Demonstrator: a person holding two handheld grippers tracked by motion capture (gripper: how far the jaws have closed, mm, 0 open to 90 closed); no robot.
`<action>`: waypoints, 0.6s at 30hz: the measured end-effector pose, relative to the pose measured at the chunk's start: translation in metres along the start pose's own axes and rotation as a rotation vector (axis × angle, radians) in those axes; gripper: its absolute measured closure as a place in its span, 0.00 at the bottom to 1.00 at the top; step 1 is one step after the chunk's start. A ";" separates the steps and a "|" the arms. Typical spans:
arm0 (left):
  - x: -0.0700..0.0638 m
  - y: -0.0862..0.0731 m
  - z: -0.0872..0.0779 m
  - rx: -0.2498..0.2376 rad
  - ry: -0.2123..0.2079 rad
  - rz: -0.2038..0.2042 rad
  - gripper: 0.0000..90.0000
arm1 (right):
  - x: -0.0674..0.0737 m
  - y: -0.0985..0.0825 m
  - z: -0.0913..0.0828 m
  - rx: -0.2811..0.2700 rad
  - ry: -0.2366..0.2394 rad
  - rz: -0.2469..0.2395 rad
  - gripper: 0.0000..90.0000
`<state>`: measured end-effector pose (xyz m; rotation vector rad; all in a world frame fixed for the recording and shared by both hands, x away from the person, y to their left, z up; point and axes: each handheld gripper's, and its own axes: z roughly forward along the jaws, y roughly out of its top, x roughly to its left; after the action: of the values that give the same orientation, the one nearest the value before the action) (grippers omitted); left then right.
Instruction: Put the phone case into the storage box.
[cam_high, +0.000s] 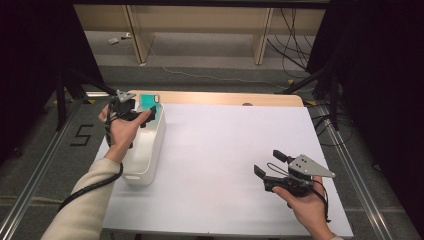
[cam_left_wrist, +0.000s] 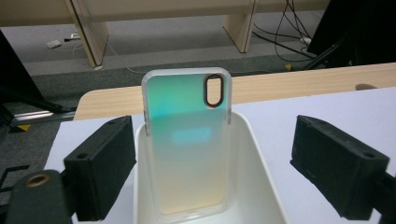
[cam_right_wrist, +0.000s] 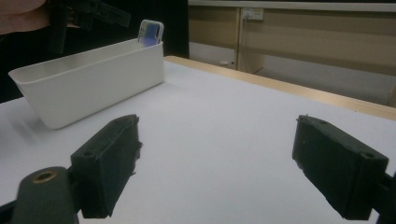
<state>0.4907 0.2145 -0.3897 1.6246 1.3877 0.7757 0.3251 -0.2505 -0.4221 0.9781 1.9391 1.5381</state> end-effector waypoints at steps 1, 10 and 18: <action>-0.001 0.000 -0.002 -0.004 -0.002 0.004 0.15 | 0.000 0.000 0.000 0.000 0.000 -0.001 0.18; -0.003 -0.005 -0.014 -0.017 -0.034 0.014 0.14 | 0.000 0.001 -0.002 0.019 -0.002 -0.007 0.18; -0.004 -0.009 -0.023 -0.026 -0.070 0.013 0.16 | 0.000 0.000 0.000 0.011 -0.003 -0.002 0.18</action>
<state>0.4657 0.2151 -0.3873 1.6270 1.3131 0.7349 0.3246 -0.2503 -0.4219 0.9826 1.9479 1.5258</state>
